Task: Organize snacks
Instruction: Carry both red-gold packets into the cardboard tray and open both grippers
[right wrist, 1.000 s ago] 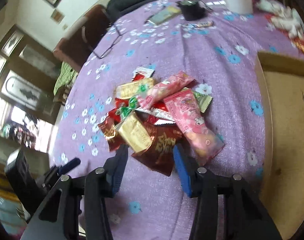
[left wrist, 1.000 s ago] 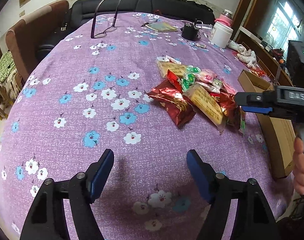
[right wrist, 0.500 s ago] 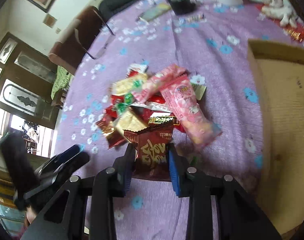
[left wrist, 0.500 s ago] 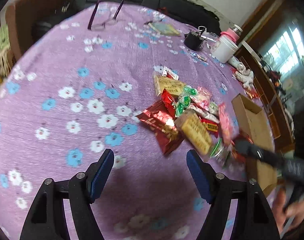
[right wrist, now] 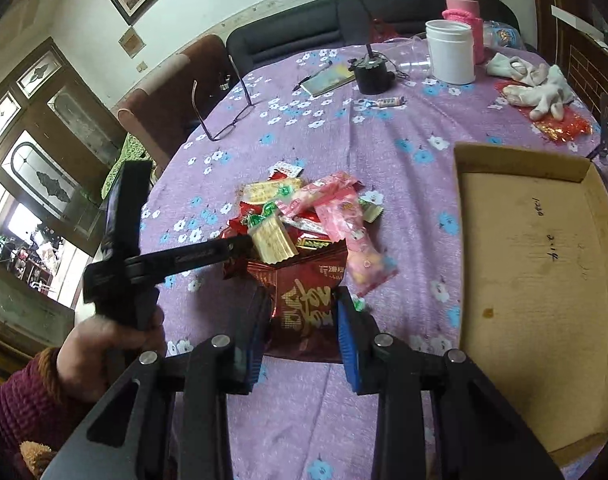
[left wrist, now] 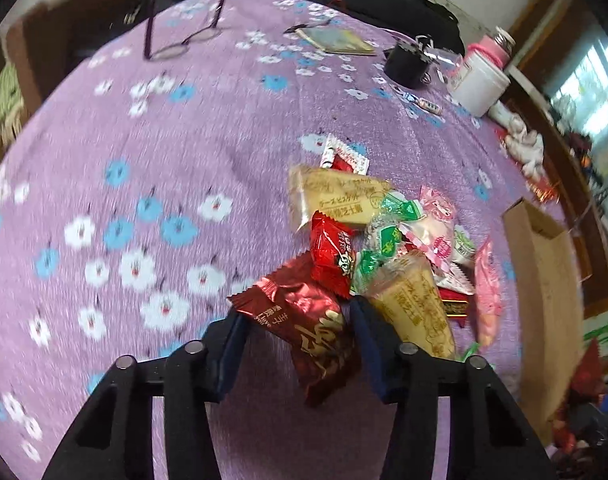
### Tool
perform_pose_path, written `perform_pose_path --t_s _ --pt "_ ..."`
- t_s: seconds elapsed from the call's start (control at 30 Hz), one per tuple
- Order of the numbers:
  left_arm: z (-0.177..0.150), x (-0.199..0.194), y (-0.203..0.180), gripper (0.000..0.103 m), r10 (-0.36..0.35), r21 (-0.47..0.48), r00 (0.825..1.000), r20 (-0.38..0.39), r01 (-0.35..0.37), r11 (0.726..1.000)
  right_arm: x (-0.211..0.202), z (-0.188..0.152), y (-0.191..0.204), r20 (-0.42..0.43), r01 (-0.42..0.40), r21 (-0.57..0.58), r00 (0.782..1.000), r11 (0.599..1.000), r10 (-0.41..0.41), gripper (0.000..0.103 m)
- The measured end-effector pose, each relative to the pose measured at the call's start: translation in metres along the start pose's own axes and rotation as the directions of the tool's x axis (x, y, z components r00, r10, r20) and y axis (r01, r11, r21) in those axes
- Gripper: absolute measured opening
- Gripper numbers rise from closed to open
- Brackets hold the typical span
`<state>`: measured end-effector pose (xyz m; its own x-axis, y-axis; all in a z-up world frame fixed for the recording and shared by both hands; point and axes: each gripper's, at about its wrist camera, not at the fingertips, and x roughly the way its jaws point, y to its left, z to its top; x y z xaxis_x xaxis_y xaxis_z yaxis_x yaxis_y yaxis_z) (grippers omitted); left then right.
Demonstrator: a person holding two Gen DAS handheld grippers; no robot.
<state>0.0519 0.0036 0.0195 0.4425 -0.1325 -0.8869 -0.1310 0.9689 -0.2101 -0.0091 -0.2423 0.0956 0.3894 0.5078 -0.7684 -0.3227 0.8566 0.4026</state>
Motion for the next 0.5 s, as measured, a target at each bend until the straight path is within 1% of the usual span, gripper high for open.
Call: perform_pose_path --t_s 0.03,0.07,0.1,0.27,0.37,0.5 --pt "-0.002 0.000 -0.002 0.041 0.012 0.023 1.000 0.006 -0.012 1.000 0.000 0.000 -0.001 -0.003 -0.001 0.002 1.000 1.000 0.001 0.031" --pt "-0.005 -0.001 -0.003 0.031 0.002 0.032 1.000 0.009 -0.003 0.999 -0.001 -0.001 -0.001 -0.004 -0.001 0.002 1.000 1.000 0.001 0.031" --pt "-0.007 -0.002 -0.002 0.029 -0.003 0.035 1.000 0.008 0.003 0.999 -0.002 -0.002 -0.001 -0.006 -0.004 0.000 1.000 1.000 0.004 0.031" --pt "-0.039 -0.017 0.001 0.030 0.014 0.067 1.000 0.022 -0.015 0.998 0.003 -0.004 0.003 -0.029 -0.028 -0.021 0.999 0.999 0.027 0.031" --pt "-0.058 -0.028 0.000 0.029 0.009 0.072 1.000 0.021 -0.011 0.997 0.015 -0.006 0.006 -0.068 -0.043 -0.032 0.997 0.999 0.041 0.031" --pt "-0.073 -0.042 -0.008 0.029 0.029 0.103 0.998 0.052 -0.035 0.994 0.025 -0.009 0.012 -0.103 -0.070 -0.045 0.993 0.997 0.065 0.031"
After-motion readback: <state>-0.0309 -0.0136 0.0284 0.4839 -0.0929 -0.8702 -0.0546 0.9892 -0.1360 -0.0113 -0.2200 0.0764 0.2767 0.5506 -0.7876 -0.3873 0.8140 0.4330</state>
